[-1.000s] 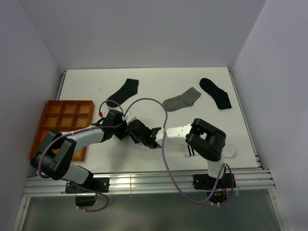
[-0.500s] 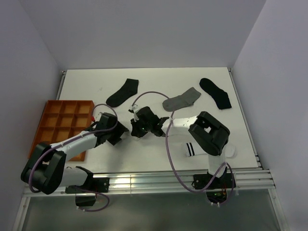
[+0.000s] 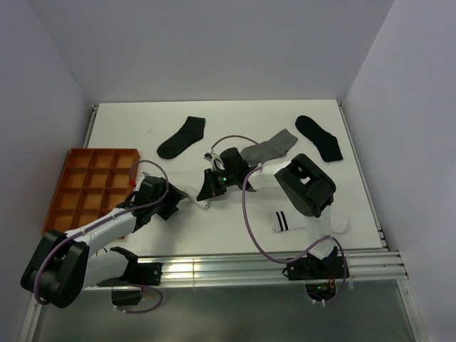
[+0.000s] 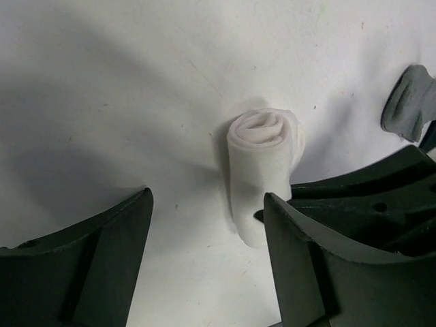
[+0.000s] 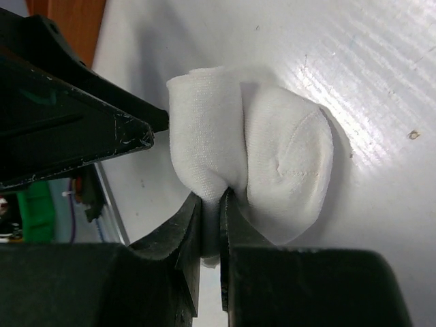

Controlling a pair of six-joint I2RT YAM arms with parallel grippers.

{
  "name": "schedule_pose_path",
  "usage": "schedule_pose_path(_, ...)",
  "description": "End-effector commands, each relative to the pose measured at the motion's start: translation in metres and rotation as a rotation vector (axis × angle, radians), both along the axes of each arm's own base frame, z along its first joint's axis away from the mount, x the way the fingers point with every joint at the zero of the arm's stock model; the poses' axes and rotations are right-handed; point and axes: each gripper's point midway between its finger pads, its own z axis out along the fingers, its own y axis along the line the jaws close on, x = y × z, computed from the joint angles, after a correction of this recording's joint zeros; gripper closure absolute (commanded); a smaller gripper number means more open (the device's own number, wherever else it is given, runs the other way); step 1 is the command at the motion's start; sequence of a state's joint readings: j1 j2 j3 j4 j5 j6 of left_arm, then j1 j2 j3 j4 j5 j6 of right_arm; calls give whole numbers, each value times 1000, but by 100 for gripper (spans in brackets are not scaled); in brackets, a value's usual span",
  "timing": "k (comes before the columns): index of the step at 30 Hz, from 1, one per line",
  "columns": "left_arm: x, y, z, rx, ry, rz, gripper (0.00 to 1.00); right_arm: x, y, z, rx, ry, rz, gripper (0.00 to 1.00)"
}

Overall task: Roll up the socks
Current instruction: Roll the sock at the center of the board.

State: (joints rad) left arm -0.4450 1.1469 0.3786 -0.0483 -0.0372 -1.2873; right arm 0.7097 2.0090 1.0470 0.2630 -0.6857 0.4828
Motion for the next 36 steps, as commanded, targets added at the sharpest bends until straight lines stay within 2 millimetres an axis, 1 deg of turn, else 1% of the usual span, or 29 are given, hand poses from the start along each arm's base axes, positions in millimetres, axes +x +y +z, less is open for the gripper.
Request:
schedule_pose_path(1, 2, -10, 7, -37, -50, -30, 27, -44, -30, -56, -147, 272, -6, 100)
schedule_pose_path(3, 4, -12, 8, -36, -61, -32, 28, -43, -32, -60, -143, 306, -22, 100)
schedule_pose_path(6, 6, -16, 3, -46, -60, -34, 30, -43, -33, -62, -139, 328, -27, 100)
schedule_pose_path(7, 5, -15, -4, -36, -41, -34, 31, -43, -33, -62, -140, 336, -32, 100)
schedule_pose_path(9, 6, -17, -8, -29, -33, -38, 33, -42, -34, -63, -139, 343, -41, 100)
schedule_pose_path(10, 5, -17, -15, -18, -11, -38, 33, -41, -34, -63, -139, 346, -45, 100)
schedule_pose_path(12, 4, -19, -20, -8, 1, -45, 34, -39, -35, -64, -138, 354, -51, 100)
schedule_pose_path(13, 3, -19, -27, -1, 22, -45, 35, -39, -35, -65, -140, 353, -51, 100)
schedule_pose_path(15, 3, -22, -30, 4, 37, -53, 36, -38, -36, -68, -155, 351, -56, 100)
schedule_pose_path(16, 2, -20, -37, 22, 57, -51, 37, -38, -37, -68, -160, 346, -60, 100)
schedule_pose_path(18, -1, -20, -41, 49, 83, -55, 40, -35, -39, -67, -171, 324, -67, 99)
schedule_pose_path(20, -6, -18, -49, 75, 114, -56, 45, -33, -40, -63, -173, 299, -69, 94)
schedule_pose_path(21, -7, -18, -50, 78, 121, -58, 46, -28, -40, -58, -171, 275, -79, 93)
schedule_pose_path(22, -9, -18, -53, 82, 134, -57, 50, -27, -39, -55, -170, 260, -81, 88)
schedule_pose_path(23, -10, -18, -54, 89, 141, -60, 52, -25, -40, -52, -171, 239, -82, 86)
schedule_pose_path(24, -12, -17, -55, 97, 155, -60, 55, -20, -39, -45, -166, 208, -89, 83)
schedule_pose_path(25, -13, -17, -57, 111, 162, -68, 60, -19, -38, -41, -165, 187, -91, 80)
schedule_pose_path(26, -11, -19, -55, 115, 155, -73, 62, -17, -39, -38, -167, 160, -89, 74)
schedule_pose_path(27, -15, -16, -57, 144, 186, -77, 62, -15, -36, -27, -158, 118, -90, 71)
schedule_pose_path(28, -15, -15, -57, 159, 188, -87, 62, -9, -38, -24, -174, 77, -112, 67)
schedule_pose_path(29, -16, -15, -56, 171, 194, -94, 63, -10, -41, -23, -199, 45, -111, 65)
schedule_pose_path(30, -14, -15, -54, 187, 199, -93, 63, -6, -40, -12, -198, -1, -120, 63)
schedule_pose_path(31, -15, -13, -54, 204, 203, -105, 63, -1, -42, -11, -233, -54, -149, 62)
schedule_pose_path(32, -15, -13, -53, 215, 206, -110, 63, -1, -45, -10, -250, -96, -153, 59)
schedule_pose_path(33, -10, -15, -48, 221, 200, -112, 63, 3, -45, 4, -244, -148, -168, 57)
schedule_pose_path(34, -14, -10, -50, 252, 219, -119, 63, 1, -44, 7, -255, -188, -171, 57)
schedule_pose_path(35, -13, -10, -48, 263, 220, -126, 63, 6, -50, 7, -289, -244, -200, 55)
schedule_pose_path(36, -9, -11, -45, 271, 218, -126, 63, 9, -50, 17, -289, -292, -219, 55)
